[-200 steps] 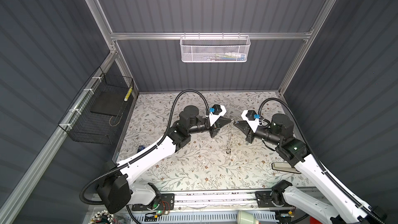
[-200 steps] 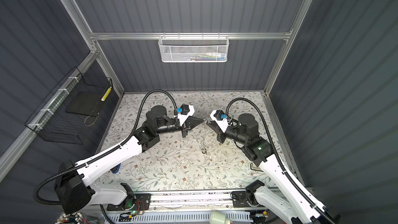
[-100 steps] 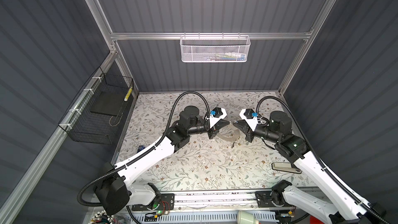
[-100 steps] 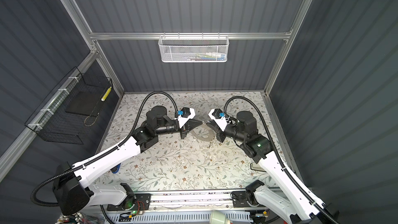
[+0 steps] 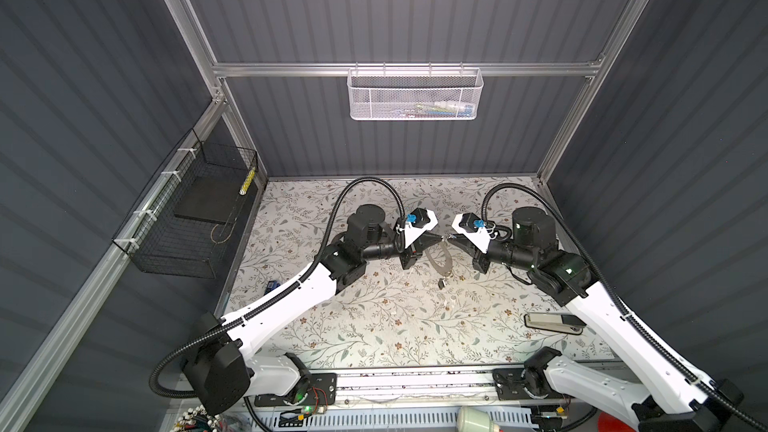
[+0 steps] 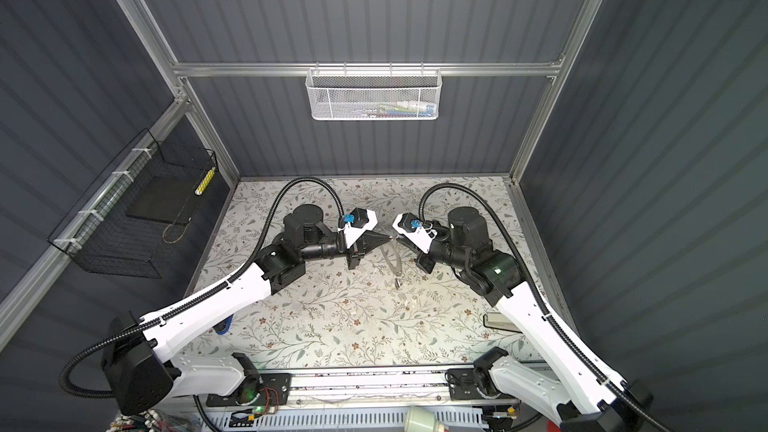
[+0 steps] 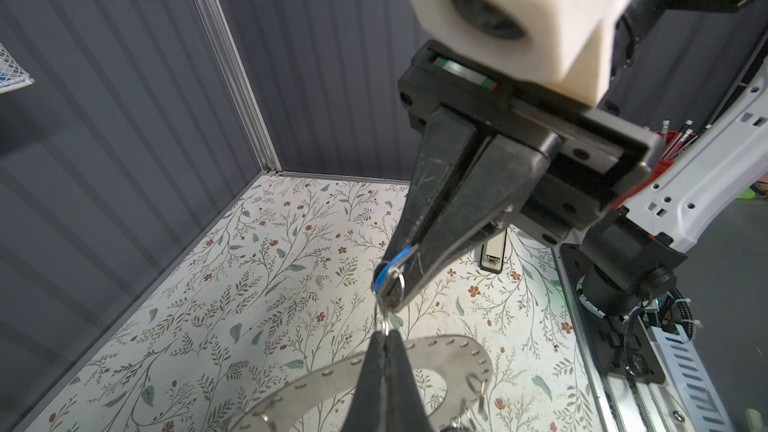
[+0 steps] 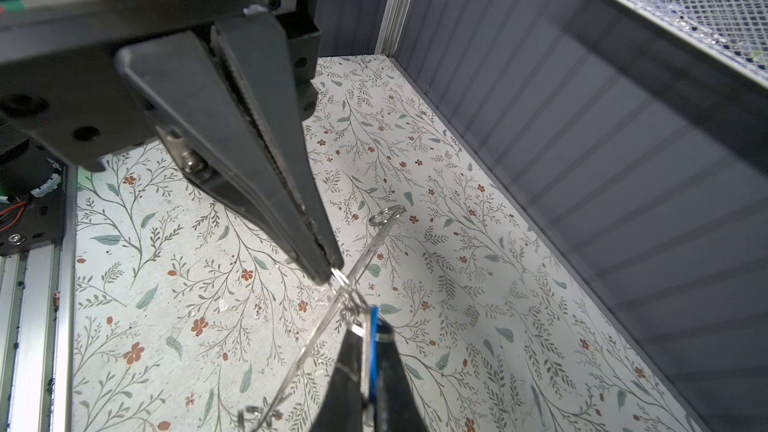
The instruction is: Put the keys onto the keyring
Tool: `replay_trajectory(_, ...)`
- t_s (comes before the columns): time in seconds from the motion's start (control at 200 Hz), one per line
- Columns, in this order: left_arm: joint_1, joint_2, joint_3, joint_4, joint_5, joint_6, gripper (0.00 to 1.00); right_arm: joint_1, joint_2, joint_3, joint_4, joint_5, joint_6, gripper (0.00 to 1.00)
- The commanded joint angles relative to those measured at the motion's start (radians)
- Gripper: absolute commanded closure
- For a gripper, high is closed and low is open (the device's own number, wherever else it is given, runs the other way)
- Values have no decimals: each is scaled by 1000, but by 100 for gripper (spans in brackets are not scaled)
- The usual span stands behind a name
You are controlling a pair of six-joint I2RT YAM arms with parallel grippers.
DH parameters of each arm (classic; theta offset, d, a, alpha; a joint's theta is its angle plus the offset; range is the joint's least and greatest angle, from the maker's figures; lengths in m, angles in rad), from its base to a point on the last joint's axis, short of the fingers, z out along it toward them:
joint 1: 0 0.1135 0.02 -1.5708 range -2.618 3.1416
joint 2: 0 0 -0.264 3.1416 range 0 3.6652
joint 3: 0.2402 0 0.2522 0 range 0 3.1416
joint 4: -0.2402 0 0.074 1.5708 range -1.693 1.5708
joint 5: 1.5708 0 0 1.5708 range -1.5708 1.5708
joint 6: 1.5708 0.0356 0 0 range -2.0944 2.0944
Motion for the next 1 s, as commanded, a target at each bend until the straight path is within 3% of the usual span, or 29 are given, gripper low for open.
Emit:
replay_trajectory(0.0,0,-5,-20,-2,5,16,100,3,8,43,0,22,-41,100)
replay_trajectory(0.295,12,-13,-26,-3,8,13,100,10,23,58,-26,53,-65,100)
replay_trajectory(0.415,55,-29,-46,39,18,-33,67,12,36,66,-31,53,-66,100)
replay_trajectory(0.49,91,-51,-71,75,10,-67,55,13,47,68,-32,53,-62,100)
replay_trajectory(0.735,151,-177,-160,46,-173,-41,35,20,183,109,-67,23,-62,100)
replay_trajectory(0.93,195,-310,-263,52,-480,-145,10,85,369,213,-51,16,-61,100)
replay_trajectory(0.996,213,-339,-270,16,-529,-160,6,110,444,274,-37,7,-41,100)
